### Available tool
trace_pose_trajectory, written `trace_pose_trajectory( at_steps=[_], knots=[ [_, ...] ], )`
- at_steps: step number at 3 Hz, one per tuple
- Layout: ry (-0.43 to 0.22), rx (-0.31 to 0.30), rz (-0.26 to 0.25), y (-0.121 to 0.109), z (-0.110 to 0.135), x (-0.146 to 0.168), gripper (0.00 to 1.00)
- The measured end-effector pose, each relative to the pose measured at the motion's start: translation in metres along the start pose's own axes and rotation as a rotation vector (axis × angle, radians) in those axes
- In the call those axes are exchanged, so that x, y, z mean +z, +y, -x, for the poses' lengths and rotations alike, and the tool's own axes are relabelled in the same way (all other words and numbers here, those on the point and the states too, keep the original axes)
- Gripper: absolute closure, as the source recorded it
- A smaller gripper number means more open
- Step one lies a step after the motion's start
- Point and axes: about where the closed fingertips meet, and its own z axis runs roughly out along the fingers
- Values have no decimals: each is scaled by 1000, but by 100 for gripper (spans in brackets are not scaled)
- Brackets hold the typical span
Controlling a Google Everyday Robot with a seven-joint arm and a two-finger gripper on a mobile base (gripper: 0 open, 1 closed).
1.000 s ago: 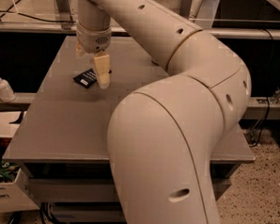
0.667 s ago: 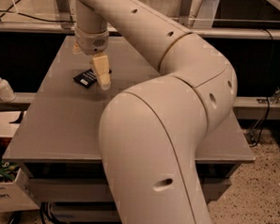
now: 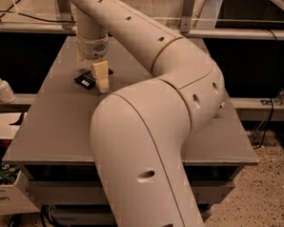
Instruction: Pick rxbar blueberry
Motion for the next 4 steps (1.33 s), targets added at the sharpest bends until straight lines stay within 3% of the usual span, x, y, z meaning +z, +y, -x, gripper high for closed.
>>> trace_pose_trajectory(
  at_steps=[3,4],
  knots=[
    [7,32,2,-1,-10,-4,85],
    [10,58,-13,2,-17,-11,100]
  ],
)
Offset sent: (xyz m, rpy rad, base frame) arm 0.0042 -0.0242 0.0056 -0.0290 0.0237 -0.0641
